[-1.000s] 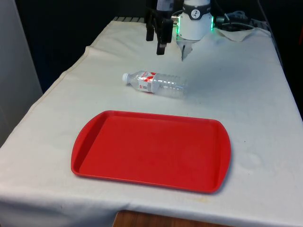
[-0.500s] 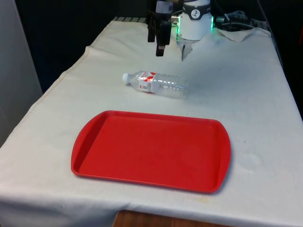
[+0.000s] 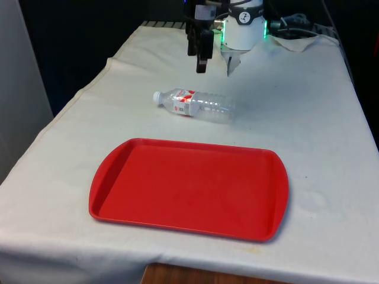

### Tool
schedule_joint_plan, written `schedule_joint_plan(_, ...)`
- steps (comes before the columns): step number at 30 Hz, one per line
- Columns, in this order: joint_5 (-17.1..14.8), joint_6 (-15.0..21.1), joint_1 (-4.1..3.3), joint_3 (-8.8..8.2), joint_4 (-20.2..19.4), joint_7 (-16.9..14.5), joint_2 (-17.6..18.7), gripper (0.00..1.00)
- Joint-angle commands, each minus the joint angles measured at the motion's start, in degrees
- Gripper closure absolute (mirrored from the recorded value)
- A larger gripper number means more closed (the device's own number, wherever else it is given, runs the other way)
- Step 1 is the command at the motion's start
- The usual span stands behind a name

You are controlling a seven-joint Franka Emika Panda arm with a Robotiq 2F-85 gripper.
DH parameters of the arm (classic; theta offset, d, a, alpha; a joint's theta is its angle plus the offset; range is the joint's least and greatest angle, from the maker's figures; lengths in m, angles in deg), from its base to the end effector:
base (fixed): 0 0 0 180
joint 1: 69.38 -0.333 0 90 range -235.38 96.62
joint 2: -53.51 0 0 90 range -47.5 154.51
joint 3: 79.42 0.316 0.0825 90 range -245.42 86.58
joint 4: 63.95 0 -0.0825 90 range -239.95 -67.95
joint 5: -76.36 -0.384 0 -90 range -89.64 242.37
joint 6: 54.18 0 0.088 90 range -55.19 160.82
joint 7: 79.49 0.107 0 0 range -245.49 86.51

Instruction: Place the bottle upright on the tray.

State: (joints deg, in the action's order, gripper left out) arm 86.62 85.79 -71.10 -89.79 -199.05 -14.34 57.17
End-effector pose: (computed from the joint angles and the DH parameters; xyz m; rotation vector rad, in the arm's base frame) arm 0.5021 -0.0768 0.3042 2.5470 -1.6533 0.1207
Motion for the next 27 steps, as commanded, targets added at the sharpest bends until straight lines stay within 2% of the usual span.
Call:
schedule_joint_plan(1,-0.74,1.09,0.06,0.0,-0.63,0.11,-0.29,0.0)
schedule_joint_plan(8,-1.32,1.78,0.06,-0.17,-1.26,1.38,0.17,0.0)
schedule_joint_plan(9,-1.15,0.86,0.0,-0.17,-0.97,0.97,0.11,0.0)
schedule_joint_plan(10,-1.32,1.78,0.06,-0.23,-1.26,1.72,0.23,0.0)
schedule_joint_plan(16,-1.26,1.38,0.06,-0.23,-1.15,4.07,0.74,0.0)
schedule_joint_plan(17,-1.15,0.86,0.0,-0.17,-1.09,3.32,0.63,0.0)
schedule_joint_plan(21,-1.2,1.09,0.06,-0.29,-1.09,5.79,0.97,0.0)
schedule_joint_plan(24,-1.09,1.03,0.06,-0.34,-1.09,6.53,0.92,0.0)
schedule_joint_plan(25,-1.15,0.8,0.0,-0.23,-1.09,5.9,0.92,0.0)
schedule_joint_plan(27,-0.92,0.97,0.06,-0.46,-1.38,6.93,0.4,0.0)
